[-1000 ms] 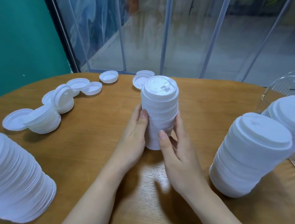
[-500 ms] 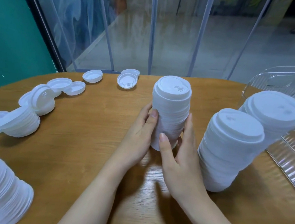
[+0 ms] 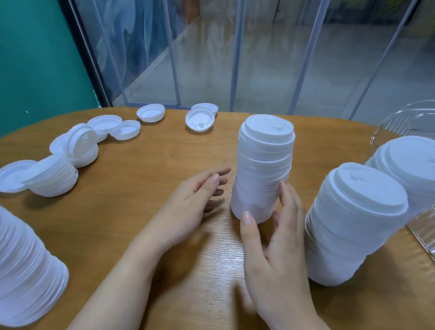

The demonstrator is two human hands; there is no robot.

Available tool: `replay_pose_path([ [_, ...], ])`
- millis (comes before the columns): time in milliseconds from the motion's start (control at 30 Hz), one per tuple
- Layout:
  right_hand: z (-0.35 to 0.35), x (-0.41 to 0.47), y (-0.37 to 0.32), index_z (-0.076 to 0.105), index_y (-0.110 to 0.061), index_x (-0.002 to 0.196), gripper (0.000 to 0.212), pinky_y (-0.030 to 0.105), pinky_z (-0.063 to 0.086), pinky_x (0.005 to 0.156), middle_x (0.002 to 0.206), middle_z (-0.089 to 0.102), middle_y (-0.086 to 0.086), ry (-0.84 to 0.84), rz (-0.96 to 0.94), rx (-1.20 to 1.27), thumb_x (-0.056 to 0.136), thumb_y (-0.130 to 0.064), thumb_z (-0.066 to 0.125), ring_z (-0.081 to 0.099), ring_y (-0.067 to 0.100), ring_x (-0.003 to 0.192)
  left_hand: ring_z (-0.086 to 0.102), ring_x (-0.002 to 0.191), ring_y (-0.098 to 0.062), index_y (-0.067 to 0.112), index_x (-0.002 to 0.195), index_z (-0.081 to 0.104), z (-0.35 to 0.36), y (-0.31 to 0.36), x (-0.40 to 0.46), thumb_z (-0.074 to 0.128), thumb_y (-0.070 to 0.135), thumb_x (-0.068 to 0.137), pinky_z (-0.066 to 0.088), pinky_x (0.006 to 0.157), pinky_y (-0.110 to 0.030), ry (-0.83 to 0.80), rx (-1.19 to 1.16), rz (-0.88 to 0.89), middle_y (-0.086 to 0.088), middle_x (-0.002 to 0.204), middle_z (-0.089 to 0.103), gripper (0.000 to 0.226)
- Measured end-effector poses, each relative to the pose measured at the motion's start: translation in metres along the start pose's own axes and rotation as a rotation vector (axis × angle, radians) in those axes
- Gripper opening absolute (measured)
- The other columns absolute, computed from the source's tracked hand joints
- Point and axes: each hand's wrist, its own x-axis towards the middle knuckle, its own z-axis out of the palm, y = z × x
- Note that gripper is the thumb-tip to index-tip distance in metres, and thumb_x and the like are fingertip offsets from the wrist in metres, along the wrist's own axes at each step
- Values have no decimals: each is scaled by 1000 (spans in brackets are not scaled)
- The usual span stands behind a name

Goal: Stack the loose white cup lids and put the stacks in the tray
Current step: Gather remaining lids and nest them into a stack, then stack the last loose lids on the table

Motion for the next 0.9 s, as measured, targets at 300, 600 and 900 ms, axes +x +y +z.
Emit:
replay_pose_path([
  [300,11,-11,6,54,-22,125,36,44,54,92,123,43,-16,-49,-50,-77,93,-39,51,50,12,120,70,105,-2,26,128,67,-12,-8,1,52,4,106,50,88,-13,-85,161,-6,7,126,71,34],
  [600,23,1,22,64,-19,113,31,38,53,81,117,61,-4,-320,-296,-644,94,-33,42,58,20,108,66,109,-4,30,140,62,-8,-11,11,42,-1,105,48,100,-18,-87,395,109,10,126,71,51],
  [900,21,2,21,62,-11,124,43,39,52,97,121,61,3,-381,-242,-741,96,-35,38,57,23,117,61,125,-6,22,143,61,9,-9,17,37,0,98,44,106,-14,-174,441,201,2,134,69,55],
])
